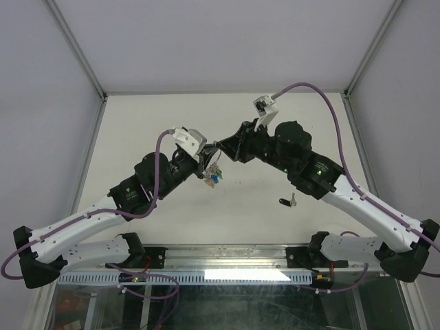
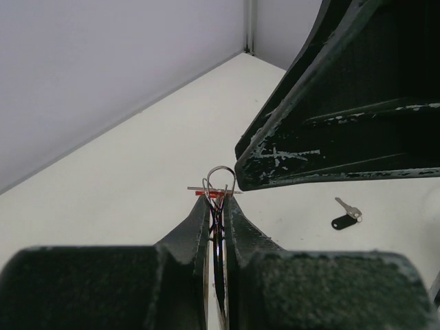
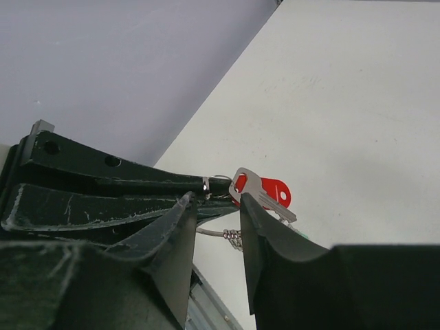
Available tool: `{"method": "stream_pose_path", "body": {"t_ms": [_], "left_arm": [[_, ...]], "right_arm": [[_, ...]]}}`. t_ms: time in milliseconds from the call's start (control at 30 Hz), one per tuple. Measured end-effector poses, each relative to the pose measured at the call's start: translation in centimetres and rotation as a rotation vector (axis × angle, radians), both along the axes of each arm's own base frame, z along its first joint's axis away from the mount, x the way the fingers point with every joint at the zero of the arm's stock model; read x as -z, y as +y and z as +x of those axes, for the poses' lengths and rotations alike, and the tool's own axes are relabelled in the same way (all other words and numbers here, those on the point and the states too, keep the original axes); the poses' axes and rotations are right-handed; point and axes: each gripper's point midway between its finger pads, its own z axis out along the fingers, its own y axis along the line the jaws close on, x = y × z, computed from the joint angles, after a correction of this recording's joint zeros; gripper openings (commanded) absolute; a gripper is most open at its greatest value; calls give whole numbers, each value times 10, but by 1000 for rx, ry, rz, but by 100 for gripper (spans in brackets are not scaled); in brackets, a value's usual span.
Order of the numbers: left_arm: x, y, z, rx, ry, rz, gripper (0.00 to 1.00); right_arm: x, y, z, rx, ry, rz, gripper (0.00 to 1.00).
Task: Put the keys on the keyring
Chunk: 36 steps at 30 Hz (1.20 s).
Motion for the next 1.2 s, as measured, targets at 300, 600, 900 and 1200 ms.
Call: {"method": "stream_pose_path", "body": {"t_ms": [300,600,900,1200], "left_arm": [[-4,-1,0,1,-8,-14,0],[-1,0,-1,6,-8,-12,0],[-3,0,-2,9,-13,-19,0],[-4,2,-2,6,-16,-24,4]], "right_arm": [[-7,10,3,-12,-4,44,26],[-9,18,3,-36,1,71,22],[-9,21,2,-46,8,77,13],[-7,22,4,-48,12,72,0]]}}
